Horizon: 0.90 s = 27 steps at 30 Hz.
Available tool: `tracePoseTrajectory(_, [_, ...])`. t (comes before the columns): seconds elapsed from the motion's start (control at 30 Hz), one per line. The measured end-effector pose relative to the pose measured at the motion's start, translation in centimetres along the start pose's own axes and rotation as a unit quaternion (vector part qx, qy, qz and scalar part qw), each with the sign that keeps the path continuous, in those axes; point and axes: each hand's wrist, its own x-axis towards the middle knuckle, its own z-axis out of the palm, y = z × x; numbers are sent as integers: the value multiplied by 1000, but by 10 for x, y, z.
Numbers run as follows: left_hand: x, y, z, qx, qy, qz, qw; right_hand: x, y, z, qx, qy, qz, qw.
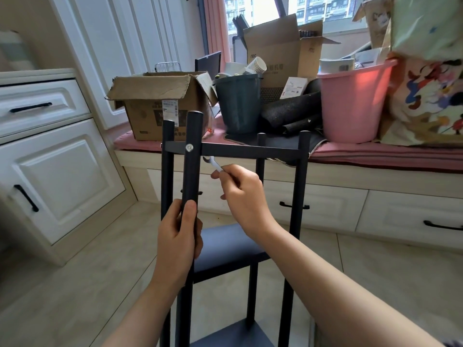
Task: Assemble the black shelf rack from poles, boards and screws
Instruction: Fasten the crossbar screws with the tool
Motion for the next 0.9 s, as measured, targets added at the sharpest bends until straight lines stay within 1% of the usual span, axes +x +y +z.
tracePoseTrajectory(0.13, [1, 2, 0, 23, -3, 1, 1000, 1, -6, 3, 23, -3, 14, 1000])
tracePoseTrajectory(0.27, [6, 3, -2, 89, 16, 36, 995, 2, -9, 4, 29, -1, 9, 1000])
tracePoseTrajectory(0.37, [13, 7, 0, 113, 49, 66, 990, -1, -9, 9, 32, 1, -7, 999])
tracePoseTrajectory(0.47, [18, 7, 4, 130, 88, 80, 984, -3, -8, 13, 31, -4, -11, 999])
tracePoseTrajectory(0.57, [19, 6, 7, 133, 94, 88, 983, -1, -6, 13, 32, -3, -5, 999])
tracePoseTrajectory(0.7, [20, 6, 11, 133, 91, 94, 982, 0, -6, 12, -9, -10, -18, 1000])
tracePoseTrajectory(0.9, [19, 6, 12, 113, 82, 84, 987, 5, -4, 12, -71, 21, -47, 996])
